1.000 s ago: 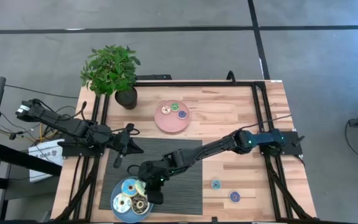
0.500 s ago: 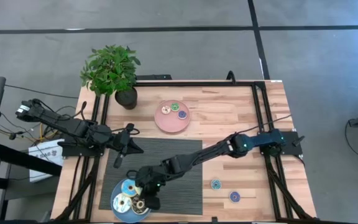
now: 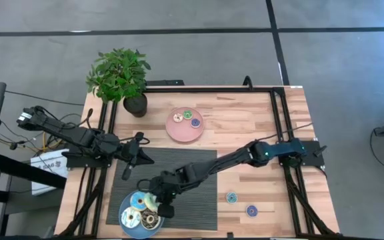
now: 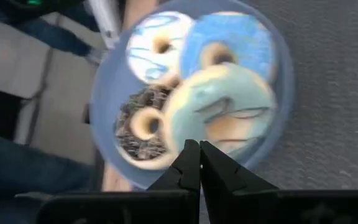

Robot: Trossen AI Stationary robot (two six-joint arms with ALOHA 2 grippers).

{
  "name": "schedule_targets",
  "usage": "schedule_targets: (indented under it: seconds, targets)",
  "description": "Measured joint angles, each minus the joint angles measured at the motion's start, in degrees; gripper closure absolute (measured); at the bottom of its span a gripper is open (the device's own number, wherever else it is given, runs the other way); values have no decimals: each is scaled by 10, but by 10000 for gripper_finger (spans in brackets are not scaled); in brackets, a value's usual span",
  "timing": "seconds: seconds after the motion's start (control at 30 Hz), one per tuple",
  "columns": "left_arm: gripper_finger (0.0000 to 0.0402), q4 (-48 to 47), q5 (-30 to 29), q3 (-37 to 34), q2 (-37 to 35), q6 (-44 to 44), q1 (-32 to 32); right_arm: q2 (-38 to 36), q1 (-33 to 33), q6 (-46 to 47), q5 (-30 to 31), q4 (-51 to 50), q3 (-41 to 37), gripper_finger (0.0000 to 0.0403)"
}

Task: Pick & Place donuts
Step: Put the big light blue donut on the blue plate

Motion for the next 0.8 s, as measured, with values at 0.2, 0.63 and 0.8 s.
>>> schedule_targets:
  seconds: [0.2,0.63,0.8]
  targets:
    - [402,0,-1,0,0,-1,0,29,1,13,-61,112,-6,403]
    - [402,0,5,0,0,-10,0,5,3,-19,-72,126,-4,403]
    - [402,0,5,0,0,-11,0,-13,-1,-28,24,25,-4,403]
